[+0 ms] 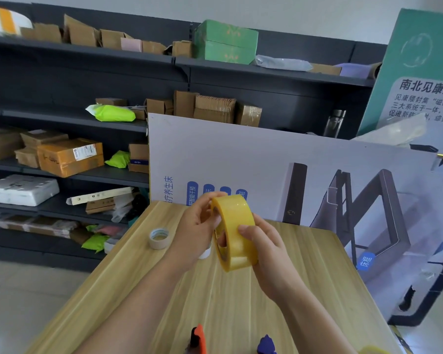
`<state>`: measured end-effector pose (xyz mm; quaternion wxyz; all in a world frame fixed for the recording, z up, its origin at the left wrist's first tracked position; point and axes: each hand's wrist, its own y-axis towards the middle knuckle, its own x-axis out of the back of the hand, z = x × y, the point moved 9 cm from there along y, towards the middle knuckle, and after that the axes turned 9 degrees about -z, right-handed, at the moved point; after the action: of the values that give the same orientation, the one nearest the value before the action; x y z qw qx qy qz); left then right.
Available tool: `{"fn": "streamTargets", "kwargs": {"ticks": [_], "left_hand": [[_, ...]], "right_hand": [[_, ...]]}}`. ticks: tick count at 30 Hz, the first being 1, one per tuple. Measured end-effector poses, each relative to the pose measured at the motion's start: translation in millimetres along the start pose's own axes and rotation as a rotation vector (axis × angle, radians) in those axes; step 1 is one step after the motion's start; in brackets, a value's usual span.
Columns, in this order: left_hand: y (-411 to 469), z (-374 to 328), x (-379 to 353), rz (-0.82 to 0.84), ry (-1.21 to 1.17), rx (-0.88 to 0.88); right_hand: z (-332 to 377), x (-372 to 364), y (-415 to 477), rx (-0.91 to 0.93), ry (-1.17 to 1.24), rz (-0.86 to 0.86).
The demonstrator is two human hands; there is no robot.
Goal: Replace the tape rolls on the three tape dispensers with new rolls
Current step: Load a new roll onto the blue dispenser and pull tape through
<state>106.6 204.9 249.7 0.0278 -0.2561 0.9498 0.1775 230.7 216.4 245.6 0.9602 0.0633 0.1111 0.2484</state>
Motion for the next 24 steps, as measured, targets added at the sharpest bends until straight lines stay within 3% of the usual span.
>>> {"fn": "streamTargets", "kwargs": {"ticks": [6, 11, 19, 22, 24], "left_hand": [[6, -28, 4, -0.023, 0.098, -0.181], [-4, -45, -2, 0.161, 0.127, -0.25], [-8, -53, 4, 0.086, 0.388, -0.47], [-15, -59, -5, 0.092, 0.637, -0.68], [-16, -55, -10, 0.105, 0.728, -0.721]], "right_hand": [[4, -8, 5, 0.025, 0.049, 0.041], [4, -7, 8, 0.047, -0.014, 0.007], [-2, 0, 12, 0.016, -0.08, -0.078], [-7, 1, 12, -0.005, -0.131, -0.088], [-12, 2, 11, -0.015, -0.147, -0.088]]}}
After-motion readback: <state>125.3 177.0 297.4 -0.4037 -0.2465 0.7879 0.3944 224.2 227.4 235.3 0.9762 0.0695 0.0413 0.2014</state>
